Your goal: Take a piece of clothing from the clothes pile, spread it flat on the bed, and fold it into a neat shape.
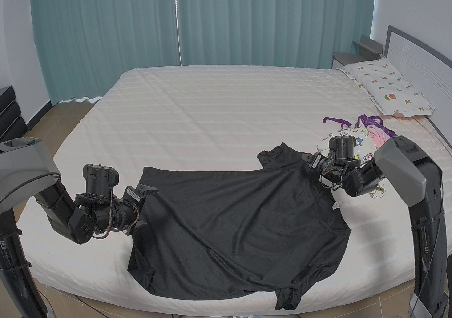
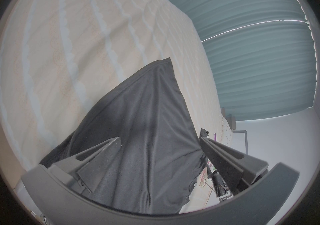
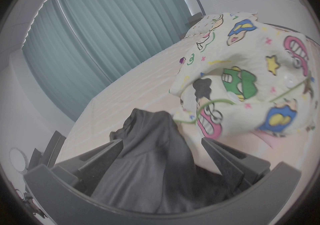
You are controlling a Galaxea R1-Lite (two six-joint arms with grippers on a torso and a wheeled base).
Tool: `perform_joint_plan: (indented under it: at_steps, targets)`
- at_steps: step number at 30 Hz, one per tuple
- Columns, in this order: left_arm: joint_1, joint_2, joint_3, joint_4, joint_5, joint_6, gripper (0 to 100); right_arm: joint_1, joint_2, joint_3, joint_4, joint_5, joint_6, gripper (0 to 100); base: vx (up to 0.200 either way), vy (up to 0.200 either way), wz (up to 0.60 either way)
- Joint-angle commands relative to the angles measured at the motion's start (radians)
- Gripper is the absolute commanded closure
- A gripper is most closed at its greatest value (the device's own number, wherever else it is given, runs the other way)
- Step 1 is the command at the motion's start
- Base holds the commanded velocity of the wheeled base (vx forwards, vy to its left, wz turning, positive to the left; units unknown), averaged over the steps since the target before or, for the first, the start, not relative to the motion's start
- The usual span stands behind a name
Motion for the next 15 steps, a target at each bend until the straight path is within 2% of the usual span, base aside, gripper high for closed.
perform_joint_plan:
  at_steps: [1,3,6,12,15]
  targets:
    - [-0.057,-0.114,0.034,0.009,0.0,0.001,0,0.047,-0.379,0.489,-0.092,0.041,0.045,0,-0.2,0.0,0.0]
    - [-0.068,-0.124,0.044,0.03,0.003,0.001,0,0.048,-0.401,0.54,-0.1,0.041,0.065,0,-0.2,0.0,0.0]
    - [-0.076,-0.16,0.116,0.046,0.001,0.003,0,0.056,-0.444,0.669,-0.135,0.03,0.16,0,-0.2,0.0,0.0]
    - [-0.076,-0.164,0.175,0.044,0.001,0.004,0,0.094,-0.504,0.839,-0.206,0.036,0.2,0,-0.2,0.0,0.0]
    - [-0.077,-0.148,0.19,0.044,0.003,0.012,0,0.094,-0.498,0.884,-0.221,0.041,0.229,0,0.0,0.0,0.0]
